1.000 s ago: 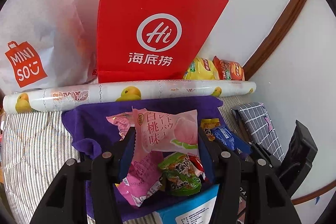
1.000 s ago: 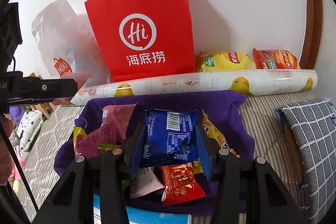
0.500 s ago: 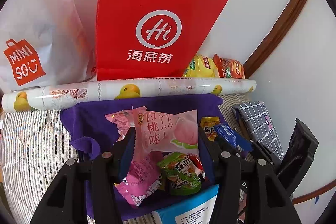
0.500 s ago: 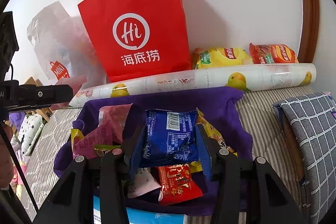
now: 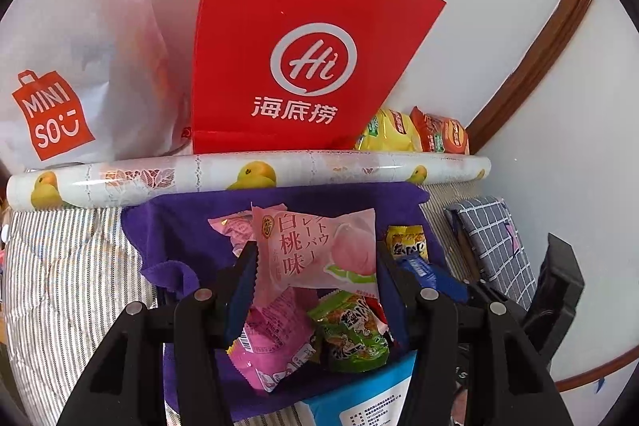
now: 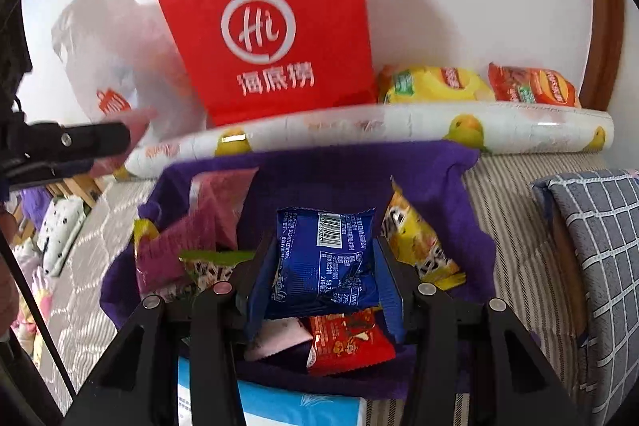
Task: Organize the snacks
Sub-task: 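Lower the held snacks toward the towel with both tools, then open the right tool on the blue packet while the left tool releases the peach packet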
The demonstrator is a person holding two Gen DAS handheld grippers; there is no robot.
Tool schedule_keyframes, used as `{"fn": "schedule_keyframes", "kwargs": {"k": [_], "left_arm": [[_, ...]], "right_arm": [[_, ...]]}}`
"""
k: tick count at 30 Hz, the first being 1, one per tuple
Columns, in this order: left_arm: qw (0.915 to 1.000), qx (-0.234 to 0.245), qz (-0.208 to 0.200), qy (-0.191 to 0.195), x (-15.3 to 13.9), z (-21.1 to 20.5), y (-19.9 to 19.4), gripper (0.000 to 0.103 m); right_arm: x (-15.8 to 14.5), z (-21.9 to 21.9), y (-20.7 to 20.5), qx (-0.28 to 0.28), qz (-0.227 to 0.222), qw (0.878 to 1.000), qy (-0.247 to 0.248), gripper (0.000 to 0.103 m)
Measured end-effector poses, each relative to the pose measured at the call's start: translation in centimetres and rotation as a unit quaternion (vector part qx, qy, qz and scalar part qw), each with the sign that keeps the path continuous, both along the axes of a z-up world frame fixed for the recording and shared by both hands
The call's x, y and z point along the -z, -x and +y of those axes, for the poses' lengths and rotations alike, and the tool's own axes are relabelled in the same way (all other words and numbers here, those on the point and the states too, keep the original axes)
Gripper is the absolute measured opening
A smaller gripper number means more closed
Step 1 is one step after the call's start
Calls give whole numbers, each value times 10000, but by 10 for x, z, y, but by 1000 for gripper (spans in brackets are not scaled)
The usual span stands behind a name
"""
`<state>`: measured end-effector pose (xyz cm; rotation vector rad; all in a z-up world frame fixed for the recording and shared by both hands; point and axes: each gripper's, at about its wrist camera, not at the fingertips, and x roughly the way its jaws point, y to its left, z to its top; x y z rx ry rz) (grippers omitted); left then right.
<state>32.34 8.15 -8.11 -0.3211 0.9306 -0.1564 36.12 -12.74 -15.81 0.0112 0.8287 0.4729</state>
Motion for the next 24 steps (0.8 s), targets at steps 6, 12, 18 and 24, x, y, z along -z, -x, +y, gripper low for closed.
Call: {"fn": "schedule_keyframes", "kwargs": {"k": [6, 12, 18, 24], "left_arm": [[9999, 108, 30, 28, 1, -5, -1, 53], [9997, 132, 188, -80, 9, -12, -5, 53], [9985, 139, 439, -302, 21, -22, -9, 53], [9968, 172, 610, -482, 31, -30, -12, 53]], "right_arm": [[9, 0, -4, -20, 345, 9993, 127, 48], [13, 6, -4, -97, 485, 9984, 263, 48], [11, 5, -3, -31, 479, 9984, 311, 58], [-3, -6, 0, 43, 238, 9997, -8, 69]]}}
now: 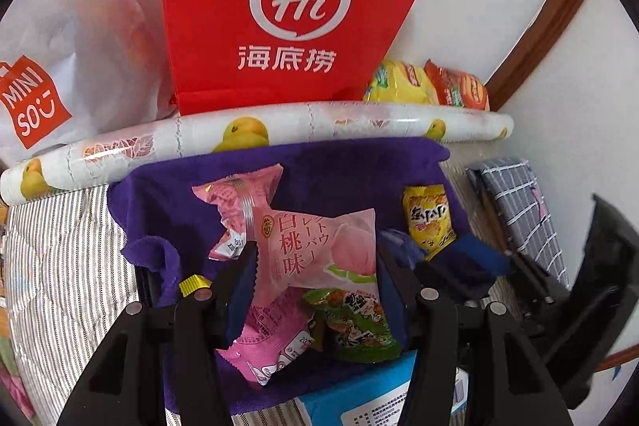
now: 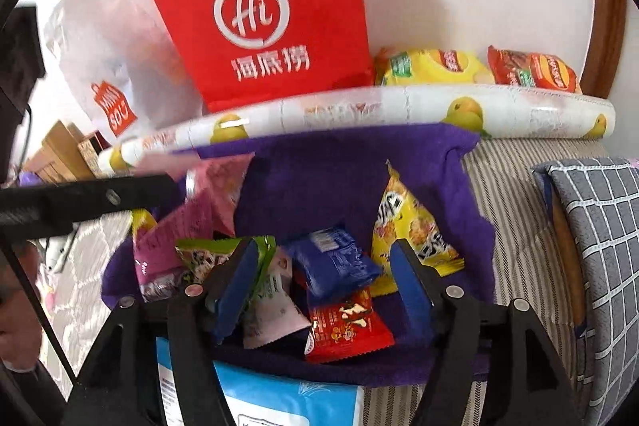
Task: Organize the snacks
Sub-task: 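Open the right tool on the blue packet while the left tool releases the peach packet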
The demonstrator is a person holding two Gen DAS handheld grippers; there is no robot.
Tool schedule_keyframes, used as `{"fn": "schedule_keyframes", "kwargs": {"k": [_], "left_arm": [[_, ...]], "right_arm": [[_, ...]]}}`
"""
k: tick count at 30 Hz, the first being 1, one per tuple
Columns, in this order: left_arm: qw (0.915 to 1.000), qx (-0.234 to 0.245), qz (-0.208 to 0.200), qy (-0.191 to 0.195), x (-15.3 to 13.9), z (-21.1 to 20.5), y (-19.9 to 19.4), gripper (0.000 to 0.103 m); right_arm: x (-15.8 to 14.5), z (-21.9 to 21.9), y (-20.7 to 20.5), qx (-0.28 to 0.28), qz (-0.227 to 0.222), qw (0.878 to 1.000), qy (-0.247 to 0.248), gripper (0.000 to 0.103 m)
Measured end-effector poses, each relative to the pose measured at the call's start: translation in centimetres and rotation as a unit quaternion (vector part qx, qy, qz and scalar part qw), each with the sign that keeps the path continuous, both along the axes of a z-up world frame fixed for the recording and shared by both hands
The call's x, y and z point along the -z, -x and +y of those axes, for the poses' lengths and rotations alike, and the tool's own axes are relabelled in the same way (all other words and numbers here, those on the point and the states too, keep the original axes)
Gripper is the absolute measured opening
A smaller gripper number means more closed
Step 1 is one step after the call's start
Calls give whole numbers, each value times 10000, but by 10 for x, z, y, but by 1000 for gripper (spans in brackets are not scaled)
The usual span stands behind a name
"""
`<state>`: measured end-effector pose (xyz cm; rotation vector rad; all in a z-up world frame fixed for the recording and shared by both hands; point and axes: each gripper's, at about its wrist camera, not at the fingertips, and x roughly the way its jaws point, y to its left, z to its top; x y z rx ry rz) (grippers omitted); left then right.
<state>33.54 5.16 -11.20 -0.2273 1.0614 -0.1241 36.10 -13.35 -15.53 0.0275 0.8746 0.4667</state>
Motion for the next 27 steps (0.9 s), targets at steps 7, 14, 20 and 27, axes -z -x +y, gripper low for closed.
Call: {"fn": "schedule_keyframes", "kwargs": {"k": [7, 14, 20, 27], "left_arm": [[9997, 80, 161, -137, 7, -5, -2, 53], [9992, 139, 305, -200, 12, -9, -5, 55], [9990, 140, 387, -191, 13, -10, -6, 55], [9991, 185, 373, -64, 11, -11, -5, 65]], "right_arm": [[-7, -10, -2, 165, -98, 9996, -215, 70], [-8, -15, -6, 260, -63, 9991, -319, 70], [-6, -14, -6, 248, -65, 9993, -289, 70], [-6, -10, -4, 165, -81, 9994, -282, 70]]}}
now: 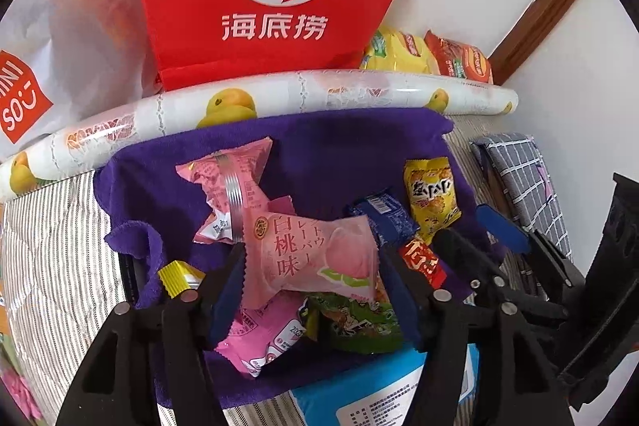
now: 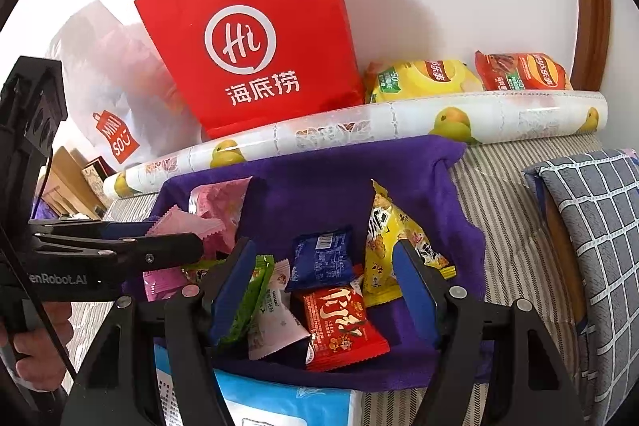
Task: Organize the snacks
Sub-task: 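Open the right tool on the blue packet while the left tool releases the peach packet, then withdraw both tools from the towel toward the remaining snacks on the bed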
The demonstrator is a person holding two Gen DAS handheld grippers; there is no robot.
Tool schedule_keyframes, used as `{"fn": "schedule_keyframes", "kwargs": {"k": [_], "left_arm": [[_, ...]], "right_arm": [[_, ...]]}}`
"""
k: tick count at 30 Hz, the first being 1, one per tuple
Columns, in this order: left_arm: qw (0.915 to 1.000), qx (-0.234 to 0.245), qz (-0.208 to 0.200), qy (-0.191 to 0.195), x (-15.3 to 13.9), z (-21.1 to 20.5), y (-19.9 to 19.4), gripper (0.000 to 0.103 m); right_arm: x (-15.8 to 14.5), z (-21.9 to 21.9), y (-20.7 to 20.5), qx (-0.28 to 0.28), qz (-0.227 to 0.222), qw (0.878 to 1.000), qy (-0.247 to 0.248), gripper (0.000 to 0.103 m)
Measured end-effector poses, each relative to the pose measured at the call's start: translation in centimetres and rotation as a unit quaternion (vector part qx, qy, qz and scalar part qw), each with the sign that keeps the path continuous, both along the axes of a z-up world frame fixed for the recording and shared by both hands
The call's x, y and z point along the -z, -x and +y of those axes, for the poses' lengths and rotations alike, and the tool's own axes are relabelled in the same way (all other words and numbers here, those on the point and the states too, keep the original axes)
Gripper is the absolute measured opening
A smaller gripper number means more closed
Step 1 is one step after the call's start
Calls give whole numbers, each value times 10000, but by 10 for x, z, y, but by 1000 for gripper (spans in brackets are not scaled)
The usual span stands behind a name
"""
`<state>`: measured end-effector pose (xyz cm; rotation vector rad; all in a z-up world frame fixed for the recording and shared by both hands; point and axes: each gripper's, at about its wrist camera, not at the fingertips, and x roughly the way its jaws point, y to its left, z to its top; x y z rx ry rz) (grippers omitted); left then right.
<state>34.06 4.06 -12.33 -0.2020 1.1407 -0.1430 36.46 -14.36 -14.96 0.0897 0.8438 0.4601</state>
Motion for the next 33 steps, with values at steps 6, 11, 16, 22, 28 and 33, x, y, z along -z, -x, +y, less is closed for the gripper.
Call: {"fn": "schedule_keyframes", "kwargs": {"k": [6, 11, 16, 22, 28, 33], "left_arm": [[9998, 4, -204, -79, -10, -3, 5, 73], [9996, -25, -264, 18, -16, 2, 6, 74], [9990, -9, -372, 257, -26, 7, 11, 74], [9978, 46, -581, 313, -39, 8, 17, 74], [9968, 161, -719, 321, -50, 5, 26, 73], [9949, 255, -874, 440, -63, 4, 36, 73]], "right_arm": [[0, -1, -1, -12, 23, 10000, -75, 70], [0, -3, 0, -5, -12, 9999, -149, 70], [-7, 1, 8, -89, -289, 9994, -151, 70], [-25, 9, 30, -168, -673, 9975, 162, 70], [-46, 1, 63, 76, -958, 9943, 453, 70], [-63, -21, 90, 302, -988, 9940, 361, 70]]}}
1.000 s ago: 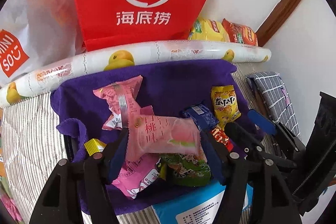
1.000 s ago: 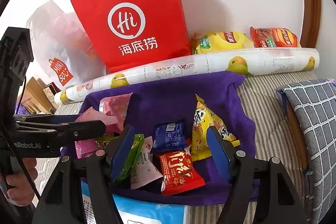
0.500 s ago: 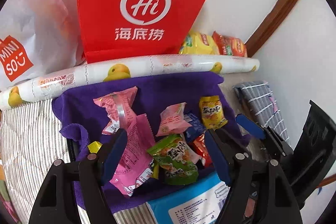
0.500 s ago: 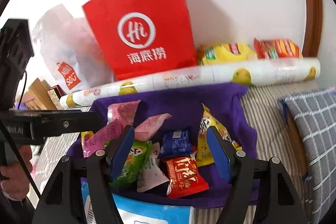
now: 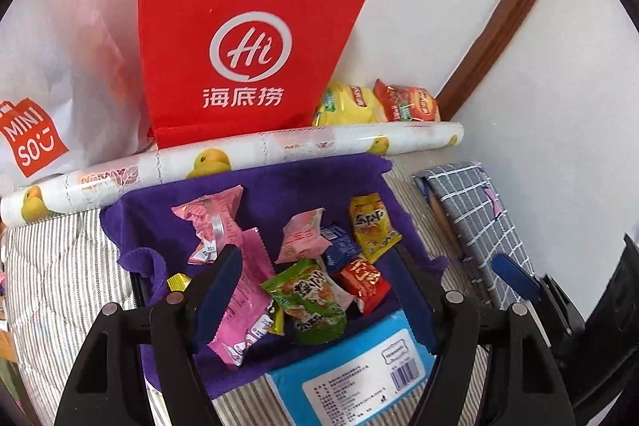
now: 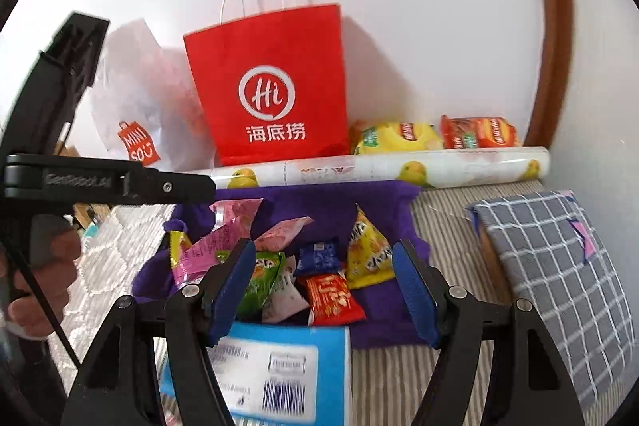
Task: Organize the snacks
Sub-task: 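Withdraw both tools from the towel toward the remaining snacks on the bed, then grasp the red-white stick packet with the right tool while the left tool grasps the red-white candy bag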
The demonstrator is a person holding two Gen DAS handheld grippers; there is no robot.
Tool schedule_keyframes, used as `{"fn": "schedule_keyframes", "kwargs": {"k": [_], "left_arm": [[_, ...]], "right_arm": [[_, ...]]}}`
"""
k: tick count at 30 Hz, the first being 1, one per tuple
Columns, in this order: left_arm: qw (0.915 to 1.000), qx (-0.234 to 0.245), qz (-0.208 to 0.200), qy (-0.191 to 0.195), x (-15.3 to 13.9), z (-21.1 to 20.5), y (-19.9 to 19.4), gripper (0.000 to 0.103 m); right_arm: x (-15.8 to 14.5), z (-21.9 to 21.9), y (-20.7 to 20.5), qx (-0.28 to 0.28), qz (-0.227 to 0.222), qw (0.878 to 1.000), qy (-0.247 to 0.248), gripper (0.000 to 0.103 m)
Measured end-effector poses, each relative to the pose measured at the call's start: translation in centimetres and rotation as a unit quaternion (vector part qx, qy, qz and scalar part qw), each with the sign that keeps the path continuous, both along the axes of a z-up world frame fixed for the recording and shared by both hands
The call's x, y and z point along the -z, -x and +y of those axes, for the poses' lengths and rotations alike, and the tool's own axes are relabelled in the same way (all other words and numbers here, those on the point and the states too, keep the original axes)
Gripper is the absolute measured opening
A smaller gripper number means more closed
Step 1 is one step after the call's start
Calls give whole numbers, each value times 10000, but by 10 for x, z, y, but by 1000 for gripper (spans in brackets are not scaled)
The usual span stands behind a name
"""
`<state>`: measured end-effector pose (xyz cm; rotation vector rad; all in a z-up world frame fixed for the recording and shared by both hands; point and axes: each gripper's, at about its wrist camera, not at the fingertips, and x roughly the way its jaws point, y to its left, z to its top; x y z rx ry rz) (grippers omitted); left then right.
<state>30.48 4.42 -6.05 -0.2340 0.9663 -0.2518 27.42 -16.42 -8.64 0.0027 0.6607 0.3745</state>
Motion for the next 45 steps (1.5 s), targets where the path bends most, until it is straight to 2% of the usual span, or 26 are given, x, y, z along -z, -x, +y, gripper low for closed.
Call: {"fn": "schedule_keyframes", "kwargs": {"k": [7, 14, 17, 22, 24, 28, 33, 41, 43, 45], "left_arm": [[9998, 96, -120, 118, -14, -4, 11, 73], [9990, 272, -363, 38, -33, -18, 33, 73], [9993, 270, -245, 97, -30, -15, 44, 73], [9999, 28, -72, -116, -17, 5, 68, 73], [9999, -106, 15, -113, -10, 18, 81, 73], [9994, -284, 119, -135, 1, 37, 105, 73], [9988, -417, 199, -183, 9, 53, 133, 73], [9982, -519, 202, -235, 13, 65, 161, 73], [9981, -515, 211, -262, 15, 64, 165, 73], [9980, -514, 219, -299, 18, 62, 170, 73]], "right_arm": [[-3, -25, 38, 10, 295, 9996, -21, 70], [16, -29, 68, -158, 725, 9971, -173, 70], [28, -19, 83, -288, 846, 9960, -51, 70], [46, 2, 109, -741, 930, 9929, -81, 70], [53, 11, 119, -911, 983, 9909, -142, 66], [75, 33, 131, -1232, 1052, 9868, -42, 46], [103, 54, 140, -1662, 1384, 9763, 24, 45], [126, 83, 142, -1652, 1128, 9746, 1003, 45], [132, 85, 138, -1588, 1062, 9747, 1158, 40], [130, 82, 132, -1613, 1123, 9747, 1068, 33]]}}
